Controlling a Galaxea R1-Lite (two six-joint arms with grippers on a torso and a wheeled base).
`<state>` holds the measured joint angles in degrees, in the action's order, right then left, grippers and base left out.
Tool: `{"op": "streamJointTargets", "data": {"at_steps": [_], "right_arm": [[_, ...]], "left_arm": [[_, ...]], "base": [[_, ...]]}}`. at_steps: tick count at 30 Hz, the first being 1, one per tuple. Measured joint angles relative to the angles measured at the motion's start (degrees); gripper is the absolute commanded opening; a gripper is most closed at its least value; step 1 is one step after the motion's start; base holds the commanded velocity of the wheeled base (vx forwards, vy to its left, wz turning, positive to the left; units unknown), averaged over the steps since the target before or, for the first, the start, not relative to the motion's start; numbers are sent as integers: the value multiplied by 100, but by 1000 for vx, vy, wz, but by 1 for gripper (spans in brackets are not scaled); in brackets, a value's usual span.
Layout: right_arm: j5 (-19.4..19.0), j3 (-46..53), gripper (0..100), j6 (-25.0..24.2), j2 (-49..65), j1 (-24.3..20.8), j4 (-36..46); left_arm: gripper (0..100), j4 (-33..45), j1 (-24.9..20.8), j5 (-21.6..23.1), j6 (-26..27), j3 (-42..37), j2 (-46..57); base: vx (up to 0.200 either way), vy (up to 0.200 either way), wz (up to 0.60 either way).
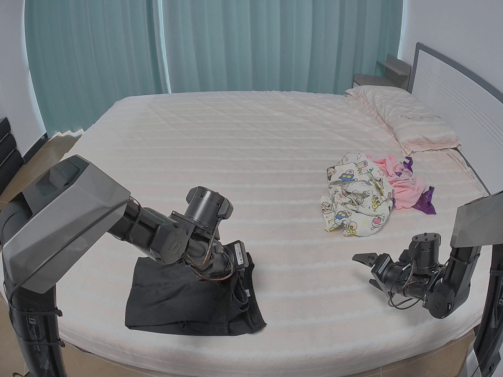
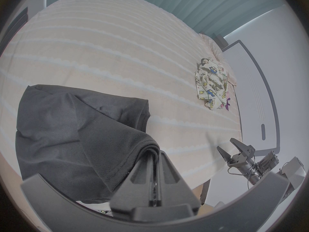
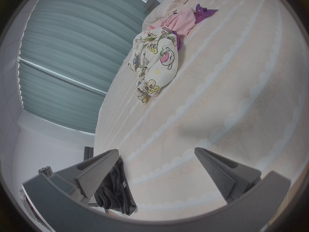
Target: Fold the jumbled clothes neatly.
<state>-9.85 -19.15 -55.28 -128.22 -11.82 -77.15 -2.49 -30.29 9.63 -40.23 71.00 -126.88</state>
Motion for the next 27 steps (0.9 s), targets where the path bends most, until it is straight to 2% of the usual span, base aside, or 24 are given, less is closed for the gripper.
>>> {"op": "streamJointTargets", "data": {"at_steps": [1,12,27], "right_arm": [[2,0,100,0,0,0,2],[2,6,100,0,-11,-2,2],[2,28,100,0,-13,-21,2]], "left_arm": [[100,4,-2,2,-55,35,-30],[100,4,-38,5,-468,273,-193],[100,-18,-73,29,-536,201,244]], "base": [[0,0,0],[0,0,0],[0,0,0]]}}
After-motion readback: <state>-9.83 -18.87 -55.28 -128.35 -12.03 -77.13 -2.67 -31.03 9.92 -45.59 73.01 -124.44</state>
